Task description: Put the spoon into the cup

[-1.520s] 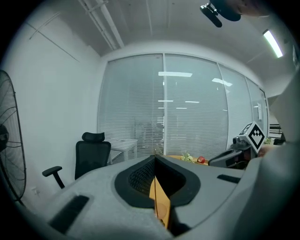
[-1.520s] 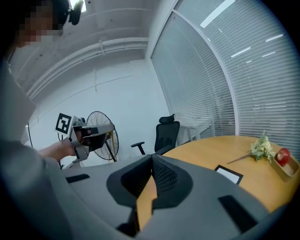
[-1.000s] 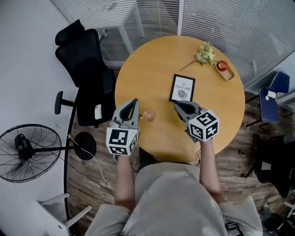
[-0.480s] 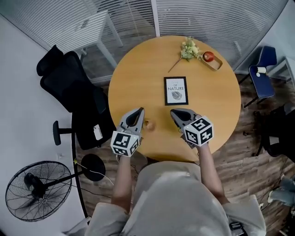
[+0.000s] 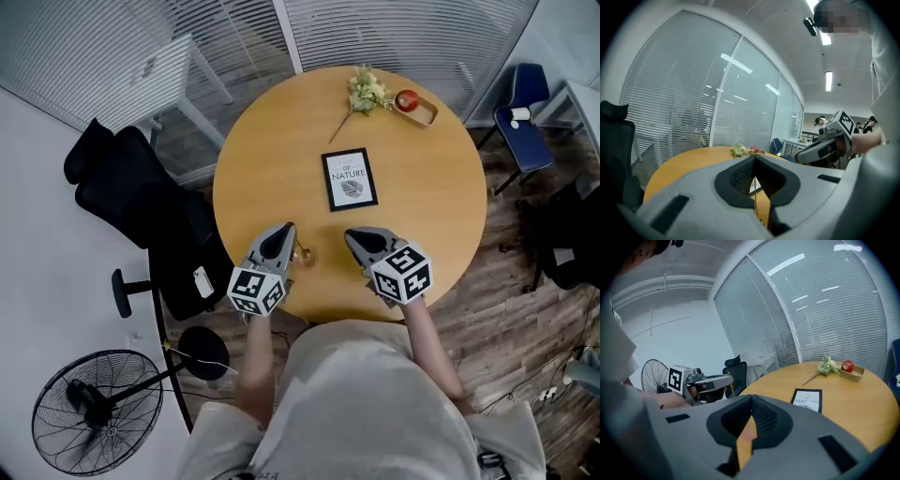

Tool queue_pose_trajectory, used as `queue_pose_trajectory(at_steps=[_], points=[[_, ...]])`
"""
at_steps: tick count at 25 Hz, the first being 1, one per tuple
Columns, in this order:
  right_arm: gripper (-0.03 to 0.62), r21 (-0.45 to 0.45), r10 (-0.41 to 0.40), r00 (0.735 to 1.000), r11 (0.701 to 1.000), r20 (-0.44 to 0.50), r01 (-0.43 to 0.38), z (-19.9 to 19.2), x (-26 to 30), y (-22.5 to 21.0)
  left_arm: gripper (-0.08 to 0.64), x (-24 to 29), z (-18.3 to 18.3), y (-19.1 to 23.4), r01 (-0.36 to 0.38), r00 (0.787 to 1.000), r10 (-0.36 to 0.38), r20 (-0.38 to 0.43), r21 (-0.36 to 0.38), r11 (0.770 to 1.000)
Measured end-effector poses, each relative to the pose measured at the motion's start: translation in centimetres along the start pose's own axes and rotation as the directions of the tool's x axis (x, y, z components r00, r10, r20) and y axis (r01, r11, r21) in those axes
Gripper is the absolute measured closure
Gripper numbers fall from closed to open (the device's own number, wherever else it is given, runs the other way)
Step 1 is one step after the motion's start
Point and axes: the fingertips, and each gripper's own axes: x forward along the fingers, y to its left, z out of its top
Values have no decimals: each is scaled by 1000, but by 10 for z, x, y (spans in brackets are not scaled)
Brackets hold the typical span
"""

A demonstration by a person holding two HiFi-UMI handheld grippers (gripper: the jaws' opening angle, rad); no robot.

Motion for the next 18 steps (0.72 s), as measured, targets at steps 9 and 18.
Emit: queue_pose_trajectory(at_steps=[9, 18], points=[[595, -48, 32, 999, 998, -34, -33, 7, 5, -5, 552, 2, -23, 10, -62, 998, 62, 9, -58, 996], [595, -56, 72, 996, 996, -57, -75, 6, 18, 5, 552, -3, -45, 20, -82, 996, 80, -32, -73, 994]])
